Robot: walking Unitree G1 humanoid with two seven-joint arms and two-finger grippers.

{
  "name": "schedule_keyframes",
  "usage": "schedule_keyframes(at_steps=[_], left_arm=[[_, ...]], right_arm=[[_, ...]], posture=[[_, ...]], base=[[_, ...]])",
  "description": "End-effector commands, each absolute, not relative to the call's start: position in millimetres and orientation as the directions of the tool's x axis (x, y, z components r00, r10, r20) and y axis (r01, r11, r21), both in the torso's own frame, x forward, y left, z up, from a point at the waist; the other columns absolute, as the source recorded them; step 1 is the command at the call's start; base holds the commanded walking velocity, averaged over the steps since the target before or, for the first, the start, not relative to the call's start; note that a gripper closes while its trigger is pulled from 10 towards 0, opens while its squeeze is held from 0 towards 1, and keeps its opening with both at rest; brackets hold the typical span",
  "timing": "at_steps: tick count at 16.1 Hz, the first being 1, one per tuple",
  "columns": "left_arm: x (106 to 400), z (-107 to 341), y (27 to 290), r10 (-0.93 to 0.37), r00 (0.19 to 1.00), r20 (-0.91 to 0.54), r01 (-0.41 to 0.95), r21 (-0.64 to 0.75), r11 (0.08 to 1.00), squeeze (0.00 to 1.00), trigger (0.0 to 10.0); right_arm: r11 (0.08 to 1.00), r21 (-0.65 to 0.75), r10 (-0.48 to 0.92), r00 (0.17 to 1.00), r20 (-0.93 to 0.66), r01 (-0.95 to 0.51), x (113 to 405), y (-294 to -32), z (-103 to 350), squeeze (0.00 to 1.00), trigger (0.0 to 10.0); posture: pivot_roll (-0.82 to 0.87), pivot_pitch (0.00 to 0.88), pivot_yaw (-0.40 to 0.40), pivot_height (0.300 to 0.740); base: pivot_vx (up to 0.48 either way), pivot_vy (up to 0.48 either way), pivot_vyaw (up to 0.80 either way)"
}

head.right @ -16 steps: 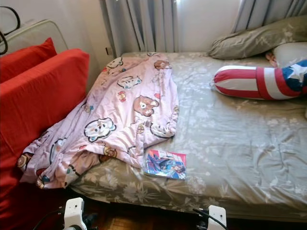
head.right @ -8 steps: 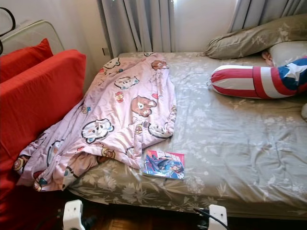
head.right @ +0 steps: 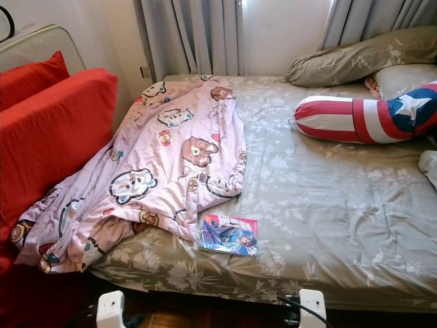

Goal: Clean up the room

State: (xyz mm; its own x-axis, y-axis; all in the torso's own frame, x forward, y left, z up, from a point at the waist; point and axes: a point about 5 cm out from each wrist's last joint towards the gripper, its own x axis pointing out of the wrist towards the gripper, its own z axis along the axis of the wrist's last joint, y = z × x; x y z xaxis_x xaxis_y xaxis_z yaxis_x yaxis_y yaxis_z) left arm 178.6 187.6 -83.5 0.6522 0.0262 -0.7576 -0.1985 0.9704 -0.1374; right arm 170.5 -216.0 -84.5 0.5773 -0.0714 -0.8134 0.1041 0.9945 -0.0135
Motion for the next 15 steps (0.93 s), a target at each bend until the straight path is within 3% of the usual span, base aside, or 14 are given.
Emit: schedule_keyframes(at_steps=[1, 5, 12, 15], left_arm=[[171.4, -86.4, 193.3, 0.042, 0.631, -0.775, -0.21, -0.118, 0.971, 0.0, 10.0], [170.0, -86.1, 197.6, 0.05, 0.634, -0.771, -0.211, -0.11, 0.971, 0.0, 10.0], [176.1, -83.2, 197.0, 0.05, 0.652, -0.756, -0.205, -0.113, 0.972, 0.0, 10.0], [189.9, -74.3, 198.7, 0.042, 0.718, -0.695, -0.197, -0.144, 0.97, 0.0, 10.0]], right_arm=[[0.995, -0.019, -0.071, 0.58, -0.812, 0.096, 169.9, -214.9, -84.8, 0.0, 10.0], [0.995, -0.007, -0.065, 0.569, -0.82, 0.104, 165.9, -212.7, -87.1, 0.0, 10.0], [0.992, 0.007, -0.066, 0.574, -0.816, 0.123, 168.3, -213.0, -86.0, 0.0, 10.0], [0.992, 0.019, -0.058, 0.588, -0.807, 0.123, 169.2, -211.3, -85.6, 0.0, 10.0]], posture=[[0.01, 0.0, 0.003, 0.74], [0.02, 0.0, 0.006, 0.74], [0.02, 0.0, -0.003, 0.74], [0.01, 0.0, 0.002, 0.74]], base=[[0.289, 0.0, 0.8], [0.293, 0.0, 0.67], [0.298, 0.0, 0.0], [0.0, 0.0, 0.0]])
